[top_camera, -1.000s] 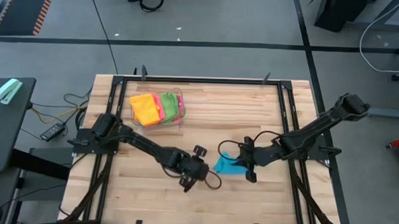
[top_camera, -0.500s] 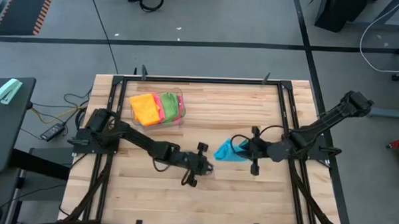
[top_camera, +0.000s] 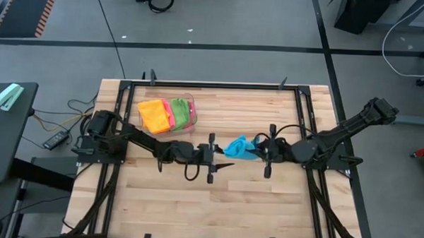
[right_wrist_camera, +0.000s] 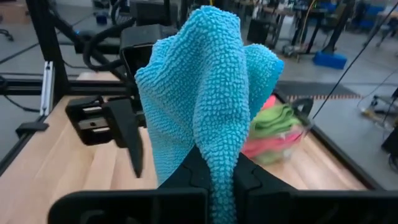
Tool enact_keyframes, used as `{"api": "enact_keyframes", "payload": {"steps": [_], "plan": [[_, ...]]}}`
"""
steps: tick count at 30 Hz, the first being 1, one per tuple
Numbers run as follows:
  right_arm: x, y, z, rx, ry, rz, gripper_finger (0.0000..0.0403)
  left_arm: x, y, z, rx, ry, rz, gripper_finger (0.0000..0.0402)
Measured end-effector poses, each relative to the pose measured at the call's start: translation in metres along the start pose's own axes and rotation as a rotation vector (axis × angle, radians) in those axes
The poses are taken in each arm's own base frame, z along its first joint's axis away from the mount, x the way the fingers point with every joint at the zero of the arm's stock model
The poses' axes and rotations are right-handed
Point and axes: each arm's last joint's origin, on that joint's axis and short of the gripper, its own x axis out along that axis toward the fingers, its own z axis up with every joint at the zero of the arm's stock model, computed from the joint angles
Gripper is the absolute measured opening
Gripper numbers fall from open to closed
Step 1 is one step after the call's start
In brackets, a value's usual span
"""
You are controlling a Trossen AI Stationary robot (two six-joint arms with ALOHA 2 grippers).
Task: Fold microfiber towels
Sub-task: Stack the blue microfiber towel on top of the green microfiber towel
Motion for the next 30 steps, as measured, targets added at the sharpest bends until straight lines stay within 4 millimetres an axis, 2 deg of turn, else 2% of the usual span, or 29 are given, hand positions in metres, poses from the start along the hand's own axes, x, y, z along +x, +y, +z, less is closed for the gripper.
{"api": "enact_keyframes", "payload": {"steps": [6, 11, 21, 30], "plan": [[0.000, 0.000, 0.004, -0.005, -0.034, -0.020, 0.0017, 0.000, 0.005, 0.009, -0.031, -0.096, 0.029, 0.0258], [0.000, 0.000, 0.006, 0.010, -0.054, -0.019, 0.0017, 0.003, 0.008, 0.014, -0.075, -0.119, 0.053, 0.0296], [0.008, 0.006, 0.008, 0.000, -0.097, -0.027, 0.0017, 0.015, 0.013, 0.033, -0.109, -0.172, 0.079, 0.0294], [0.015, 0.010, 0.004, -0.005, -0.090, -0.031, 0.0017, 0.015, 0.018, 0.036, -0.174, -0.209, 0.088, 0.0231]]}}
